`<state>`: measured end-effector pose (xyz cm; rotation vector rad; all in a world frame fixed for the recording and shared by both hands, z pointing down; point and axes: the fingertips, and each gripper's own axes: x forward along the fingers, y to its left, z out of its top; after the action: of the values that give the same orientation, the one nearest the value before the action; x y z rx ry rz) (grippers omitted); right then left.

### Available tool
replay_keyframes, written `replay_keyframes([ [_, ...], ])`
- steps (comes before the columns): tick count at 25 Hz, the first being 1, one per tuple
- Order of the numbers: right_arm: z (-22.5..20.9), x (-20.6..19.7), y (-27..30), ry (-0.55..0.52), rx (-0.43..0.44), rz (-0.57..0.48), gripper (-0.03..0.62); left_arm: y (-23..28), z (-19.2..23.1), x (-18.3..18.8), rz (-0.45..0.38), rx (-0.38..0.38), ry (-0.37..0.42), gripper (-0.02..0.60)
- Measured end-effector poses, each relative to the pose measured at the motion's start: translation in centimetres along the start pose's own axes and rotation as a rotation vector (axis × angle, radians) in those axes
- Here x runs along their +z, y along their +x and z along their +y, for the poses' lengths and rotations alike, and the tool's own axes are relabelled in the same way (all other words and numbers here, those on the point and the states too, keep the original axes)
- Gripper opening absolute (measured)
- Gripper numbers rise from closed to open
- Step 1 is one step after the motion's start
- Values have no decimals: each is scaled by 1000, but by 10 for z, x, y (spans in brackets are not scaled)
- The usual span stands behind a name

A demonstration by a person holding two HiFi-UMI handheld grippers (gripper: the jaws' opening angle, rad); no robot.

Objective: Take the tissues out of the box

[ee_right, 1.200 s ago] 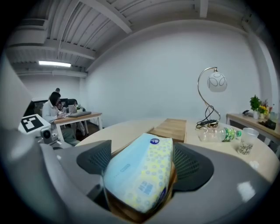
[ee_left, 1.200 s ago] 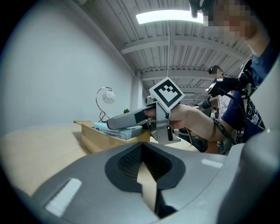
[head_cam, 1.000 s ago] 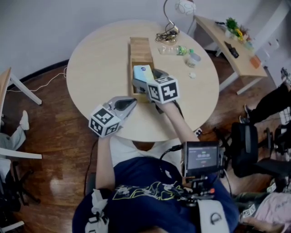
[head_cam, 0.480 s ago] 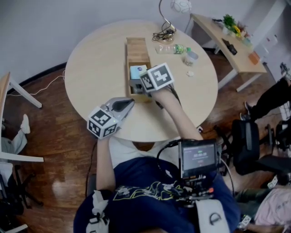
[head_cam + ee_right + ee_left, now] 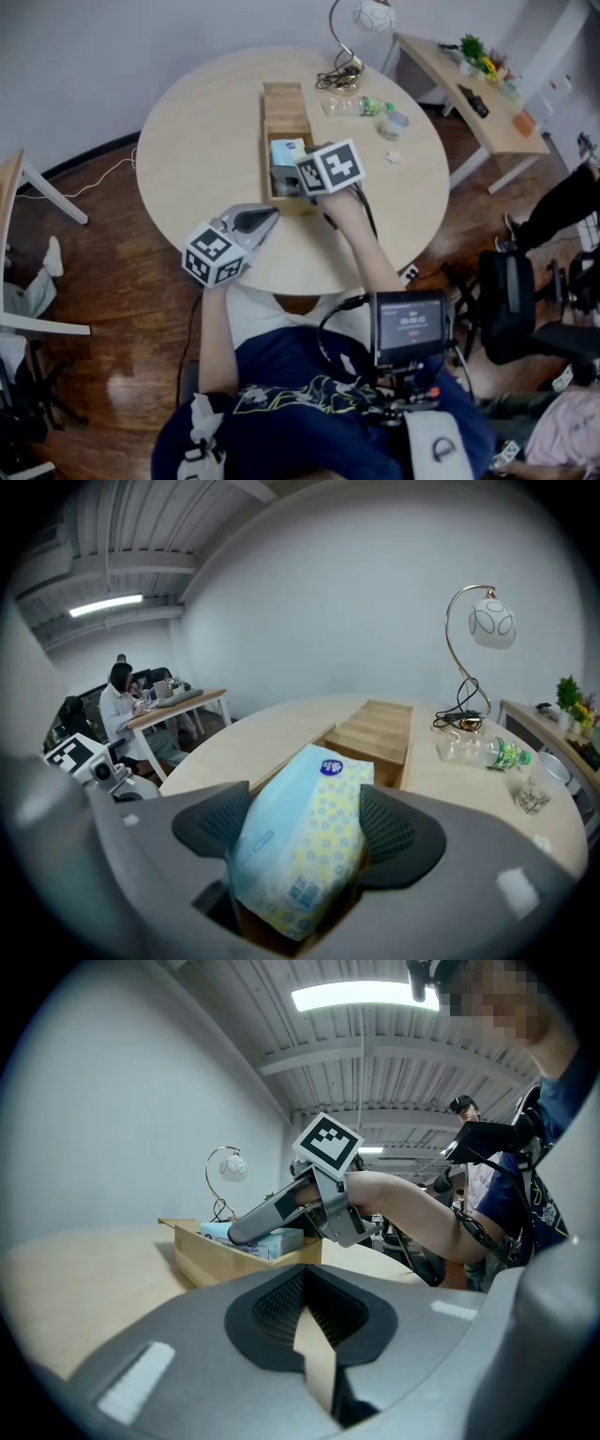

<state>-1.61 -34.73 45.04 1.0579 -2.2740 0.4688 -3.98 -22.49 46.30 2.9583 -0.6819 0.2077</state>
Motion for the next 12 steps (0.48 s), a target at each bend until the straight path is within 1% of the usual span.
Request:
replay_keyframes([
  [4,2,1,-1,-1,23,-11,351,-1,1,-2,5,2,6,0],
  [12,-2,2,-5,-1,0,-38,337,0,-1,1,1,2,5,0],
])
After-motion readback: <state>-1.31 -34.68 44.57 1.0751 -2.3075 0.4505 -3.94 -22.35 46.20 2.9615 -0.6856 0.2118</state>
